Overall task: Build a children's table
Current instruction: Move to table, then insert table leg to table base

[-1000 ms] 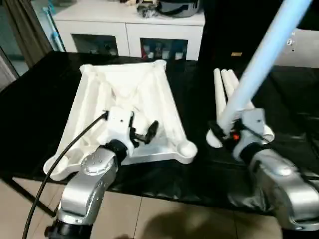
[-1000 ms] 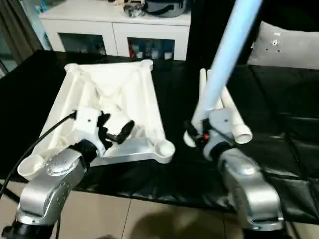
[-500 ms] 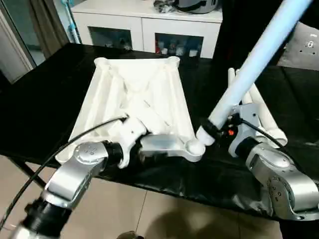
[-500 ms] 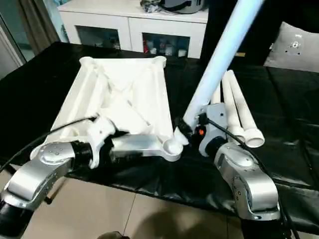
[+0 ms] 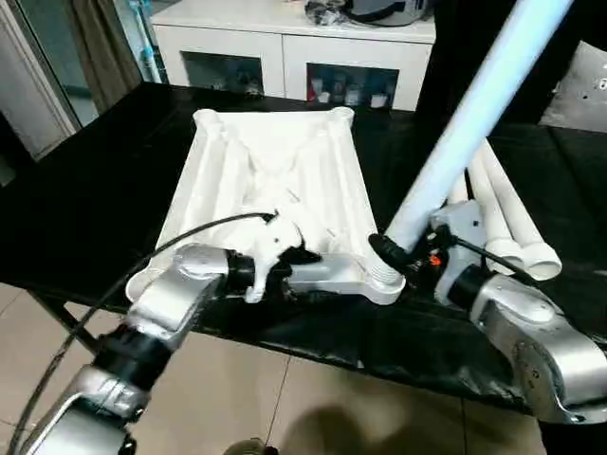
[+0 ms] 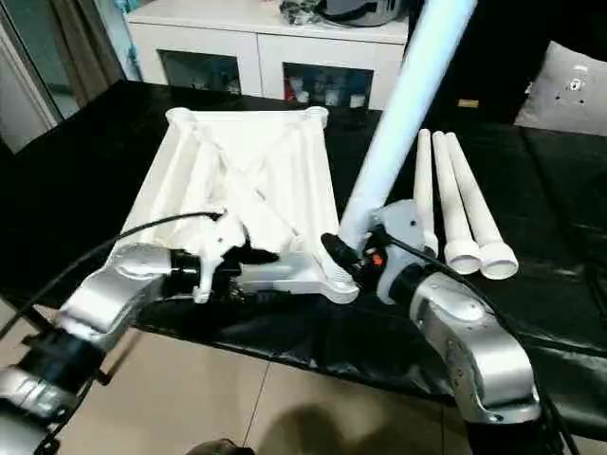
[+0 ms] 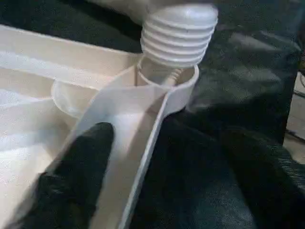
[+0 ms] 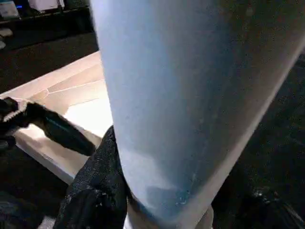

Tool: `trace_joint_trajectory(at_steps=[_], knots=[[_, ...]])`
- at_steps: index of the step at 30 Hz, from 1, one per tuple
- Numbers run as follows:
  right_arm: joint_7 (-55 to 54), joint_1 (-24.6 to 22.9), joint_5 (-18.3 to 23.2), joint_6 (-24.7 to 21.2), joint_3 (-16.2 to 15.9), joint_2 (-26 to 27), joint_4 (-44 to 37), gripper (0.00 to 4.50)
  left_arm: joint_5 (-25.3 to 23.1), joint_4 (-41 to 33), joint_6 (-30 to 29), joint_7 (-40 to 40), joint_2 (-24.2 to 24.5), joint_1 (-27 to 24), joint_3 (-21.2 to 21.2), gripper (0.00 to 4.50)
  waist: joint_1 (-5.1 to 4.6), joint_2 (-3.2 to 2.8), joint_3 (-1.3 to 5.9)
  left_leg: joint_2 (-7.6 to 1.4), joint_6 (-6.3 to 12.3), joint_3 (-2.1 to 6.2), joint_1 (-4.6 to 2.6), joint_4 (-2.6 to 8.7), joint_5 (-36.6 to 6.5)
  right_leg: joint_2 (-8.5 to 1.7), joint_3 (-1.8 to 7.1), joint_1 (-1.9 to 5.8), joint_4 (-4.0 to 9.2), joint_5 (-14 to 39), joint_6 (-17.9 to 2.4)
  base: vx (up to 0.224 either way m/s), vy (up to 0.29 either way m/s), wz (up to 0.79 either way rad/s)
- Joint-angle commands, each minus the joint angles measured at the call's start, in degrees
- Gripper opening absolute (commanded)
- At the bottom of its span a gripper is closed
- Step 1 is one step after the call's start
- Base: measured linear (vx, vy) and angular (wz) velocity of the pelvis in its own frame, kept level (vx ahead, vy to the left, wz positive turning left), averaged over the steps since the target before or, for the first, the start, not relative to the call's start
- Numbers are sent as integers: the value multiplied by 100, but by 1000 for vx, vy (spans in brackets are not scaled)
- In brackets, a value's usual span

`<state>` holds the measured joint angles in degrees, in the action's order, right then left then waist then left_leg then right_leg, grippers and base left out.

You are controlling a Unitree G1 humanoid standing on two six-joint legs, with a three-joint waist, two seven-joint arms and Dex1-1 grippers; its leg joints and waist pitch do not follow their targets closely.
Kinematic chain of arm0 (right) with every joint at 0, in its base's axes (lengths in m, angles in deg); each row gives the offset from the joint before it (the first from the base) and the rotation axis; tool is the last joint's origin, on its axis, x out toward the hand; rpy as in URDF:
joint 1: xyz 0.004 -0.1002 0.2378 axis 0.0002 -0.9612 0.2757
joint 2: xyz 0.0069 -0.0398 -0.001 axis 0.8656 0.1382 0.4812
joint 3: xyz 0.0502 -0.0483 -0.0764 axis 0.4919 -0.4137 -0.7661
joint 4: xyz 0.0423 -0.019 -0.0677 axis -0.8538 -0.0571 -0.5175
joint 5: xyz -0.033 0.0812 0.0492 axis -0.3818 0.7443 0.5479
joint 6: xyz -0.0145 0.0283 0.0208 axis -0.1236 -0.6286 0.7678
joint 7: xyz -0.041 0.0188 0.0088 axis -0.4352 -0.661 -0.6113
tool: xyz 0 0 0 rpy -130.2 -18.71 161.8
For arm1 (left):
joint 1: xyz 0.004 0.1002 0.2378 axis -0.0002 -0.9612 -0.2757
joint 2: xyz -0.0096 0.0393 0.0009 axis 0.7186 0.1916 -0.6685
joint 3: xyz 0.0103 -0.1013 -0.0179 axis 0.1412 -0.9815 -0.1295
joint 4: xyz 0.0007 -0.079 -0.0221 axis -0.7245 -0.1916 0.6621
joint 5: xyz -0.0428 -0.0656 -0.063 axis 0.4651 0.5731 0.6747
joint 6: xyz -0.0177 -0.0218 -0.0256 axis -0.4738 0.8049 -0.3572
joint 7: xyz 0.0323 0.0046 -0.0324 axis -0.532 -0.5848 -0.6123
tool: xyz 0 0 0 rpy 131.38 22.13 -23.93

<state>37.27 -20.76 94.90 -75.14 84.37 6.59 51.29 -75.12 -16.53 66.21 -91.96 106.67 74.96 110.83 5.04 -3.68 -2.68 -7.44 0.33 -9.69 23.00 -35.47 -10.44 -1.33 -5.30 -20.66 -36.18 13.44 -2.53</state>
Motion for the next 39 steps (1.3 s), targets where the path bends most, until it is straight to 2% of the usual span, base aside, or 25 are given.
trace_joint_trajectory(at_steps=[1,2,3,6,11,12,16,17,18,20,21,22,23,25,27,31,32,35,39], knots=[[-12,-32,77,-97,88,-15,-191,190,-233,329,189,-57,-67,216,92,378,-16,25,348,-736,114,352,-173,462,-1118,-950,521,185,522,638,-712,0,0,0],[-29,-56,70,-91,97,-14,-211,190,-312,462,260,-74,-95,272,135,378,-6,25,347,-717,154,345,-181,447,-1103,-957,520,184,536,659,-707,0,0,0],[-48,-80,61,-70,110,-13,-227,190,-414,655,395,-90,-130,351,194,356,6,40,344,-705,187,337,-161,435,-1046,-980,523,197,549,680,-693,0,0,0],[-76,-98,58,-39,150,-9,-227,190,-497,944,514,-55,-212,487,244,340,2,41,348,-740,202,351,-163,444,-1027,-973,511,196,530,722,-699,0,0,0],[-107,-123,45,-34,184,-35,-220,190,-603,1454,721,-118,-386,705,254,307,0,53,347,-722,251,334,-159,429,-973,-985,513,197,546,657,-745,0,0,0],[-129,-142,23,-35,179,-45,-237,190,-684,1674,857,-185,-449,792,274,284,1,59,349,-724,266,340,-148,430,-938,-984,510,206,539,640,-743,0,0,0],[-173,-156,12,-19,213,-50,-230,190,-749,1960,989,-232,-579,938,271,261,0,43,353,-743,284,349,-149,434,-947,-997,509,214,534,578,-762,0,0,0],[-183,-159,14,-23,221,-48,-239,190,-763,2002,1009,-234,-596,962,273,233,-6,34,353,-743,282,347,-158,435,-971,-985,503,203,536,550,-779,0,0,0],[-200,-169,16,-35,234,-46,-265,190,-803,2118,1081,-253,-632,1019,269,233,-4,22,358,-756,280,357,-160,436,-987,-999,510,211,526,519,-793,0,0,0],[-206,-183,18,-41,239,-46,-286,190,-841,2185,1137,-286,-644,1054,283,225,-12,31,354,-746,266,352,-163,437,-1021,-998,513,212,532,537,-814,0,0,0],[-211,-200,19,-44,240,-49,-308,190,-879,2250,1211,-314,-653,1087,295,203,-7,15,353,-743,260,349,-162,433,-1032,-1003,516,214,541,543,-824,0,0,0],[-215,-211,20,-45,240,-51,-320,190,-897,2289,1253,-326,-662,1105,295,189,-12,28,344,-745,270,351,-159,437,-1032,-1002,517,212,545,550,-822,0,0,0],[-224,-230,24,-46,240,-52,-339,190,-915,2357,1301,-354,-684,1134,285,189,-5,8,350,-749,272,357,-153,435,-1024,-1008,515,224,535,539,-830,0,0,0],[-236,-268,31,-47,238,-57,-369,190,-947,2482,1379,-410,-720,1185,253,181,-12,14,355,-742,291,349,-157,429,-1017,-997,514,219,539,513,-824,0,0,0],[-227,-296,29,-56,218,-69,-391,190,-1025,2567,1443,-447,-732,1230,292,147,-9,-20,351,-750,286,358,-153,429,-1040,-1011,517,222,543,533,-835,0,0,0],[-220,-309,30,-65,187,-81,-410,190,-1139,2709,1544,-465,-744,1276,351,129,-13,-12,344,-754,280,362,-157,441,-1092,-1005,516,217,554,586,-835,0,0,0],[-222,-321,52,-97,193,-83,-433,190,-1241,2814,1629,-463,-735,1294,410,114,-15,-35,349,-759,273,370,-160,443,-1094,-1001,514,220,539,550,-843,0,0,0],[-224,-328,74,-135,208,-85,-456,190,-1291,2889,1682,-471,-739,1311,417,95,-23,-26,354,-758,298,365,-157,438,-1084,-1009,519,223,533,469,-862,0,0,0],[-192,-312,118,-180,207,-92,-461,190,-1226,2937,1704,-535,-791,1355,300,59,-6,-21,346,-735,311,352,-147,421,-1051,-1019,516,228,559,626,-859,0,0,0]])
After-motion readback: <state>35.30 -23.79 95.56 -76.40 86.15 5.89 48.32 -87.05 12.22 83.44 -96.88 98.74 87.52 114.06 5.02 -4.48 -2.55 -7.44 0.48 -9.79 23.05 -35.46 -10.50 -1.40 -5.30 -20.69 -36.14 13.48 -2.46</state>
